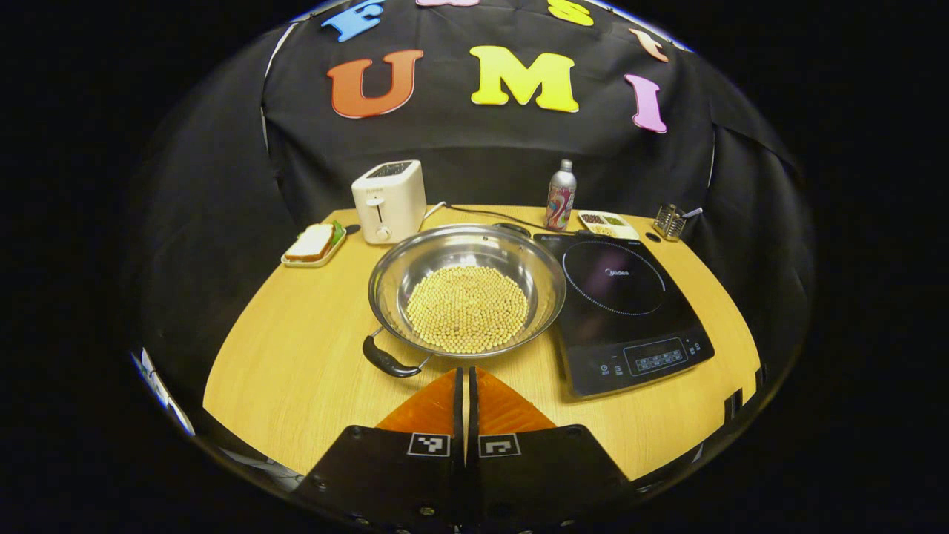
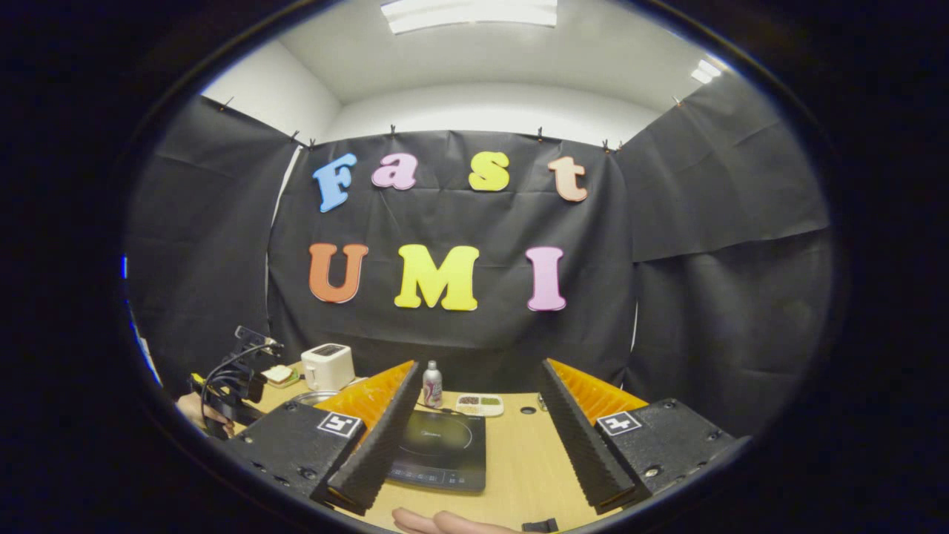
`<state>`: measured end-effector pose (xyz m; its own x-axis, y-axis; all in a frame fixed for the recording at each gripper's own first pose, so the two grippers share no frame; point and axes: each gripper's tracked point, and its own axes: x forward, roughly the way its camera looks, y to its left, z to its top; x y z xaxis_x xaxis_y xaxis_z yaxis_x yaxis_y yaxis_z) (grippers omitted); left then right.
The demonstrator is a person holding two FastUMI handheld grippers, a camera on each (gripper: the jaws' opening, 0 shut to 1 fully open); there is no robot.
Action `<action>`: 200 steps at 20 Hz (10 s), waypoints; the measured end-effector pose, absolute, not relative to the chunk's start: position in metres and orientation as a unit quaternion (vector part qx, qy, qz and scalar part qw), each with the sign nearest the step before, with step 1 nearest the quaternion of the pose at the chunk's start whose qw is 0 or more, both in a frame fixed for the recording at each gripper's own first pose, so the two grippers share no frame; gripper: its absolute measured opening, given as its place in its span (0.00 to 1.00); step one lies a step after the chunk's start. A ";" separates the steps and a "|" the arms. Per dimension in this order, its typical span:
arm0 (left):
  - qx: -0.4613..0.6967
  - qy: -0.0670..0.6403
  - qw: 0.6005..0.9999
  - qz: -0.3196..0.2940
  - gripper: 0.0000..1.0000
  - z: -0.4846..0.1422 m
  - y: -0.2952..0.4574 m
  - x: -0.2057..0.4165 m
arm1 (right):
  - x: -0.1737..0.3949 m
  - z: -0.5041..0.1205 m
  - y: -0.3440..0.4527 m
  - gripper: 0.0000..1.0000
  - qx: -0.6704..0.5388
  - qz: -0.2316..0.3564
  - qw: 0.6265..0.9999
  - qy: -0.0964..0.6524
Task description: First push the handle of the pot to place it horizontally, then grasp the pot with both hands and set it on the induction cooktop.
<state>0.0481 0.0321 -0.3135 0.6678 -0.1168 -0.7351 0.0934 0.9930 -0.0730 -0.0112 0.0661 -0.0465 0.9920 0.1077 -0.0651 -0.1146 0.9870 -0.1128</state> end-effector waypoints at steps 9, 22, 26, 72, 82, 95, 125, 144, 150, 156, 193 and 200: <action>-0.040 0.470 0.881 -0.026 0.00 -0.372 0.055 0.063 | 0.011 -0.081 0.058 0.96 -0.051 0.047 0.996 0.061; -0.070 0.483 0.873 0.028 0.11 -0.388 0.100 0.076 | 0.046 -0.087 0.073 0.96 -0.043 0.049 0.995 0.075; -0.091 0.485 0.869 0.030 0.11 -0.388 0.109 0.083 | 0.057 -0.092 0.078 0.96 -0.044 0.050 0.994 0.084; -0.130 0.412 0.900 0.058 0.00 -0.367 0.175 0.235 | 0.138 -0.134 0.017 1.00 0.010 -0.046 0.994 0.094; -0.066 0.326 0.943 0.025 0.96 -0.303 0.166 0.206 | 0.166 -0.185 0.113 0.96 -0.025 0.020 0.990 0.139; -0.065 0.326 0.943 -0.031 0.96 -0.327 0.150 0.233 | 0.232 -0.332 0.250 1.00 -0.024 0.057 0.954 0.293; 0.025 0.404 0.912 -0.065 0.65 -0.407 0.161 0.269 | 0.248 -0.437 0.282 0.60 -0.072 0.078 0.911 0.399; 0.024 0.381 0.923 -0.059 0.64 -0.264 0.142 0.204 | 0.210 -0.303 0.258 0.61 -0.097 0.123 0.900 0.406; 0.040 0.362 0.929 -0.064 0.64 -0.208 0.108 0.200 | 0.216 -0.246 0.221 0.61 -0.115 0.125 0.902 0.397; 0.048 0.345 0.934 -0.082 0.64 -0.171 0.048 0.215 | 0.230 -0.200 0.164 0.61 -0.126 0.111 0.909 0.382; 0.030 0.394 0.911 -0.121 0.64 -0.322 -0.118 0.262 | 0.291 -0.359 0.023 0.61 -0.076 0.040 0.900 0.428; 0.023 0.375 0.919 -0.118 0.75 -0.323 -0.111 0.255 | 0.293 -0.361 0.022 0.74 -0.050 0.039 0.915 0.398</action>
